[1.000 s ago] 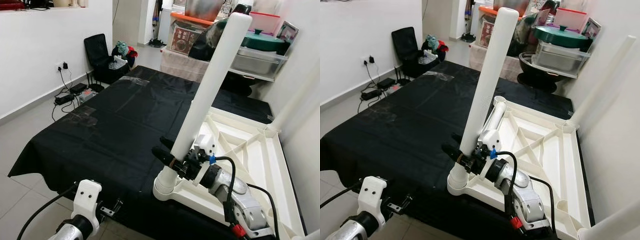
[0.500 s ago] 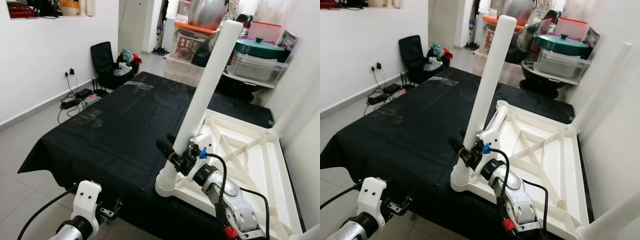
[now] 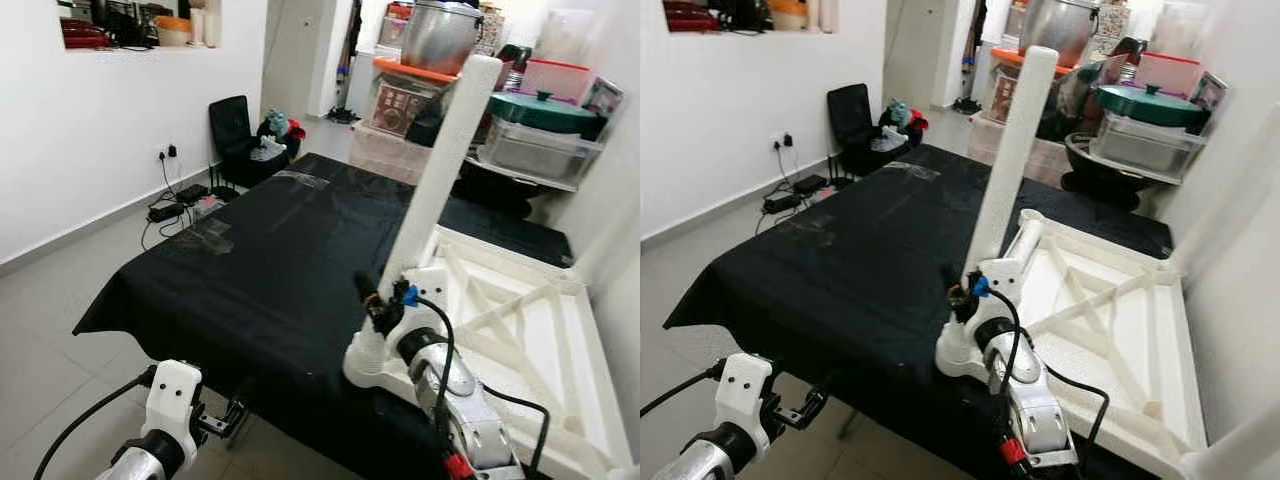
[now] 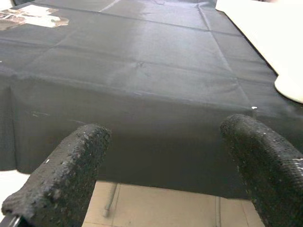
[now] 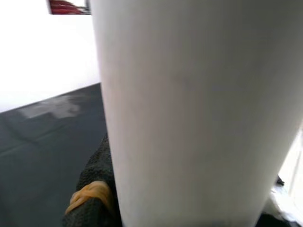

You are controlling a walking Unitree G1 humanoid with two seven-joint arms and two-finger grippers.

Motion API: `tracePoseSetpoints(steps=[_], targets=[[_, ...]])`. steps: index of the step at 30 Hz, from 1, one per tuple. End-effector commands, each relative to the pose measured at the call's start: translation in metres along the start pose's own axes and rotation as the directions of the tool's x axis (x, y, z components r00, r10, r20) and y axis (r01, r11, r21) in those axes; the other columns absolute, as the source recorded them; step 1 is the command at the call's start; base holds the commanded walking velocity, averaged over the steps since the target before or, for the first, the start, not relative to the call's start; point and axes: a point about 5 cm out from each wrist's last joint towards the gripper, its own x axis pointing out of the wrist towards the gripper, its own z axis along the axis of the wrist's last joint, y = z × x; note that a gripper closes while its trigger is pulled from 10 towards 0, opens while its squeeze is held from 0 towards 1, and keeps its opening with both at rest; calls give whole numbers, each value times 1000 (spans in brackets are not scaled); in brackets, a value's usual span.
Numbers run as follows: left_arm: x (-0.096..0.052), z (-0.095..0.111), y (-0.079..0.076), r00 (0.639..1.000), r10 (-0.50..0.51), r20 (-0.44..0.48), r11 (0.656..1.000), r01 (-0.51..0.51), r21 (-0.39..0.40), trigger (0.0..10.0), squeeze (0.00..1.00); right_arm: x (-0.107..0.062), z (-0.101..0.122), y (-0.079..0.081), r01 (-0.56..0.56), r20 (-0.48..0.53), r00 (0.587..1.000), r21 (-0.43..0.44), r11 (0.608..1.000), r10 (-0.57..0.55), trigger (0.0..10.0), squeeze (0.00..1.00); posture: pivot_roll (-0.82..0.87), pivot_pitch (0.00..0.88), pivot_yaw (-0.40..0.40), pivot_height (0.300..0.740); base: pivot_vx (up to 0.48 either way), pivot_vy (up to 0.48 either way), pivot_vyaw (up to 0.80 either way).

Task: Building children table

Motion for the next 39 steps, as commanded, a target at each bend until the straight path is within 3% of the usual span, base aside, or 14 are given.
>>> tracePoseSetpoints(steps=[1, 8, 12, 33, 39], targets=[[2, -1, -3, 1000, -11, 1, 1000, 11, -2, 10000, 0, -7, -19, -23, 127, -102, 986, -40, 991, -131, 10000, 0, 123, 0, -143, 740, 0, 0, 0], [3, -1, -3, 1000, -10, 3, 1000, 10, -4, 10000, 0, -9, -22, -24, 172, -125, 977, -28, 985, -174, 10000, 0, 122, 0, -143, 740, 0, 0, 0], [3, -2, -4, 1000, -11, 4, 1000, 11, -5, 10000, 0, -7, -21, -22, 167, -143, 977, 34, 985, -161, 10000, 0, 121, 0, -143, 740, 0, 0, 0], [2, 1, -7, 1000, -11, 9, 1000, 11, -3, 10000, 0, -12, -25, -31, 282, -196, 943, 50, 958, -268, 10000, 0, 120, 0, -144, 740, 0, 0, 0], [2, 2, -7, 1000, -12, 11, 1000, 12, -3, 10000, 0, -14, -34, -28, 292, -258, 933, 129, 948, -252, 10000, 0, 121, 0, -143, 740, 0, 0, 0]])
